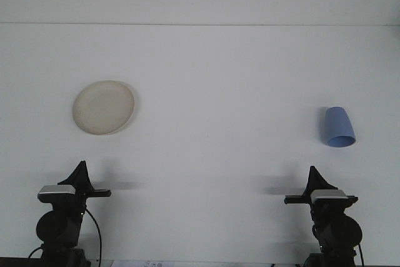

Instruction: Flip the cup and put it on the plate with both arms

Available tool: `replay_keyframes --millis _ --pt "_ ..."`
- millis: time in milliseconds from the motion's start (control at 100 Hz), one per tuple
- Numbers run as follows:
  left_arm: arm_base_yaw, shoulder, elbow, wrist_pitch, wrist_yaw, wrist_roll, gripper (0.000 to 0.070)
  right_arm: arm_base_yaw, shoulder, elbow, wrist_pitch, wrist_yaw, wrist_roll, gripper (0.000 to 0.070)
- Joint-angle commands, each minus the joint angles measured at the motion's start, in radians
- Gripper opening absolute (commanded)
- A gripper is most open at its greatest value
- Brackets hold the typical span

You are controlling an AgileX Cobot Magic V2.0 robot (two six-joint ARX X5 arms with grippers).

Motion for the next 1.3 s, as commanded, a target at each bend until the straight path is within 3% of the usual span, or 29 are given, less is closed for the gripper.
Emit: replay_keyframes --millis 0,750,810,960,1140,1210,1290 --pt "-0.001 -0.002 -0.019 0.015 -0.003 -0.006 0.0014 0.000 -0.001 -0.002 0.014 0.000 -0.001 0.0006" --pt "-0.001 -0.002 -0.019 0.015 -0.003 -0.006 0.0014 0.000 -0.001 -0.002 0.014 -0.001 0.004 0.0007" --pt "-0.001 -0.002 -0.019 0.015 -0.003 -0.006 0.0014 0.001 -0.001 -0.002 0.015 -0.017 0.042 0.0006" --pt "-0.001 -0.002 -0.019 0.015 -0.003 -0.006 0.0014 0.001 -0.001 -0.002 0.014 -0.089 0.236 0.0007" --pt "-0.001 -0.002 -0.019 0.015 -0.003 -0.006 0.0014 0.001 -0.001 0.016 0.038 -0.090 0.391 0.0004" --pt "-0.001 -0.002 -0.019 0.015 -0.003 -0.006 0.0014 0.001 0.000 0.073 0.043 -0.081 0.420 0.0004" --pt "-0.001 -0.002 -0.019 0.015 -0.003 -0.006 0.0014 0.001 0.023 0.173 0.035 -0.056 0.396 0.0010"
